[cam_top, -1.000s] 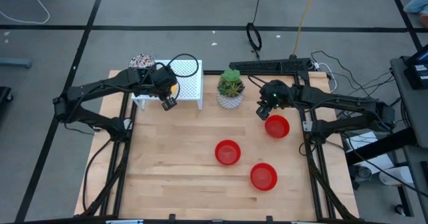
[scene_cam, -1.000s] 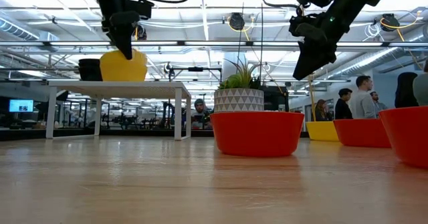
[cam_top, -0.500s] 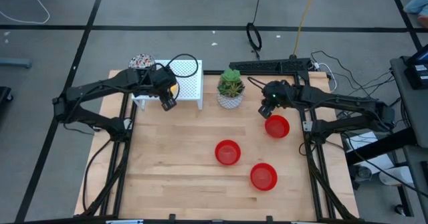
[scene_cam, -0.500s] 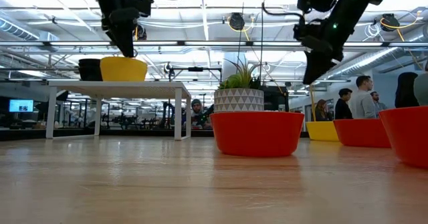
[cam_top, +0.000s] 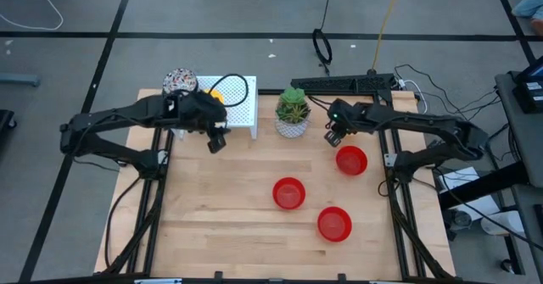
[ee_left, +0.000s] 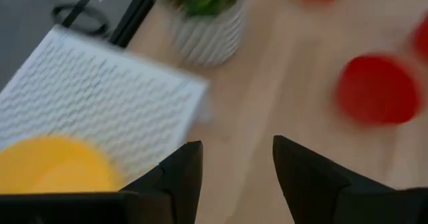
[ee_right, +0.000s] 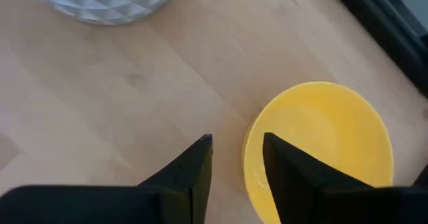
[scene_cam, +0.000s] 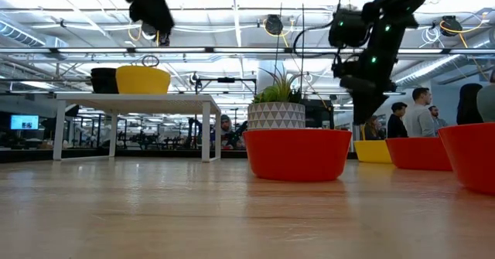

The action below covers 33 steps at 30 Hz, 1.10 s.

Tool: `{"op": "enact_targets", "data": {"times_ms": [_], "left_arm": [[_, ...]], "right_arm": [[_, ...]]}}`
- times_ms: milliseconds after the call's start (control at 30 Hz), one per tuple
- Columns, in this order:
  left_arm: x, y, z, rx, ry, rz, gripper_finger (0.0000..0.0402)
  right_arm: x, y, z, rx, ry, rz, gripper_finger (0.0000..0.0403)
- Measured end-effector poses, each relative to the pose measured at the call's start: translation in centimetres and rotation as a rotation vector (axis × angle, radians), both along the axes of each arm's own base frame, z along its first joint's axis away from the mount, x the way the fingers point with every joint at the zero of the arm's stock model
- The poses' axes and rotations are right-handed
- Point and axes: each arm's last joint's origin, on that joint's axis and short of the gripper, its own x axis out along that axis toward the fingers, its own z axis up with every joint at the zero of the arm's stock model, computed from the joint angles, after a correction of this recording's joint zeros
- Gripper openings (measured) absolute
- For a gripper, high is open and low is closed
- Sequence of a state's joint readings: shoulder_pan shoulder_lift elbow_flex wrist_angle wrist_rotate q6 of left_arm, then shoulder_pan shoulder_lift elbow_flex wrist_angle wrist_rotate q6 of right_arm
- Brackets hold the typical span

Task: Pick & Place Mini bowls
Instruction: Stack the yellow bowl on top of the yellow bowl on the shelf

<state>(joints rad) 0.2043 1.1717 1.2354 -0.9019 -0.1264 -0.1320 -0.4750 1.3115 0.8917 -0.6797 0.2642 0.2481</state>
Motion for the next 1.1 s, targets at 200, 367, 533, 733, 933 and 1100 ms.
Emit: {"op": "enact_targets", "data": {"times_ms": [200, 367, 533, 733, 933, 1100], "left_arm": [[-0.2, -1.8, 1.8, -0.016, -0.177, -0.099, 0.0186], [-0.2, -2.8, 2.6, -0.010, -0.250, -0.146, 0.0186], [-0.1, -3.5, 2.6, -0.020, -0.249, -0.171, 0.0186], [-0.1, -3.9, 2.6, -0.030, -0.250, -0.186, 0.0186], [-0.1, -4.2, 2.6, -0.030, -0.249, -0.198, 0.0186], [-0.1, -4.3, 2.6, -0.031, -0.250, -0.199, 0.0186]], "right_arm": [[0.1, -1.1, -1.7, 0.050, 0.070, -0.049, 0.0163], [0.4, -1.6, -2.9, 0.116, 0.083, -0.063, 0.0181], [0.7, -2.3, -4.3, 0.132, 0.124, -0.069, 0.0180], [0.9, -2.4, -5.0, 0.149, 0.160, -0.049, 0.0149], [0.7, -2.3, -5.0, 0.155, 0.177, -0.027, 0.0049], [0.5, -2.1, -5.0, 0.173, 0.205, -0.029, 0.0008]]}}
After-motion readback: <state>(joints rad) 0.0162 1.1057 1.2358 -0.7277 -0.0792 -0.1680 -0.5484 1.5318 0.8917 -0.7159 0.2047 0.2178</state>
